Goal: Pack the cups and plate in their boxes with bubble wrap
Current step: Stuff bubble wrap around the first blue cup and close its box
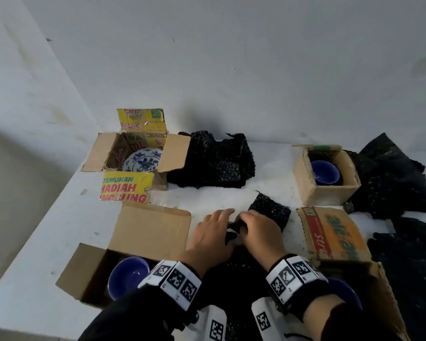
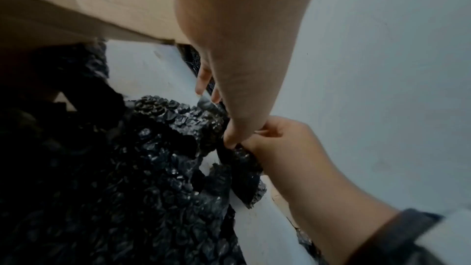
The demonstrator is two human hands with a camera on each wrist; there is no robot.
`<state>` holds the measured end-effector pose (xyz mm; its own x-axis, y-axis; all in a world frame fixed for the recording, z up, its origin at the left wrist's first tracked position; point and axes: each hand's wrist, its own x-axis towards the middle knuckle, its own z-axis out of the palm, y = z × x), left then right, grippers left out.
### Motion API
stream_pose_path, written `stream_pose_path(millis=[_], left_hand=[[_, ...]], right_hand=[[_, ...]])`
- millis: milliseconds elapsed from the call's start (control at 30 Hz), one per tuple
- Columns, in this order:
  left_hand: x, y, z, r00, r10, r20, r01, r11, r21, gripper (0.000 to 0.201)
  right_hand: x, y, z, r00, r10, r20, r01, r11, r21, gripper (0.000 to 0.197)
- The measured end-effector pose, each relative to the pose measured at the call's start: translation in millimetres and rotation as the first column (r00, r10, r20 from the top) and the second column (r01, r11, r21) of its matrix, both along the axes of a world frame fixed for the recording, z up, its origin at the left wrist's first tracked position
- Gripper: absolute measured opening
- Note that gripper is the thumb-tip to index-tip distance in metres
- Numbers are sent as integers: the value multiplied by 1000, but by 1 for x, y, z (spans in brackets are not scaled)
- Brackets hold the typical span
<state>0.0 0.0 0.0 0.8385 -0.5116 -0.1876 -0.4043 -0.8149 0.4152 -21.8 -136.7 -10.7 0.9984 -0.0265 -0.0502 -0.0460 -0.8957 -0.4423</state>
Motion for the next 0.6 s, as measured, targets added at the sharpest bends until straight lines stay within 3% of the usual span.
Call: stream_pose_path(millis=[100, 200, 267, 400, 600], left_hand=[[6, -5, 3, 996, 39, 77, -36, 999, -39, 61], [11, -5, 13, 976, 141, 167, -107, 975, -196, 30], [17, -1, 24, 959, 207, 195, -143, 944, -298, 19], [27, 10, 49, 974, 210, 86, -134, 838, -529, 36], [25, 31, 101, 932, 204, -300, -362, 522, -772, 23]], right_hand=[[3, -6, 9, 990, -102, 97, 86, 983, 162, 17], [5, -10, 24, 975, -163, 149, 115, 950, 289, 20], [6, -13, 35, 962, -188, 198, 103, 921, 376, 19], [6, -16, 60, 937, -228, 265, 89, 889, 449, 18], [-2, -7, 89, 977, -33, 211, -56, 915, 400, 89]])
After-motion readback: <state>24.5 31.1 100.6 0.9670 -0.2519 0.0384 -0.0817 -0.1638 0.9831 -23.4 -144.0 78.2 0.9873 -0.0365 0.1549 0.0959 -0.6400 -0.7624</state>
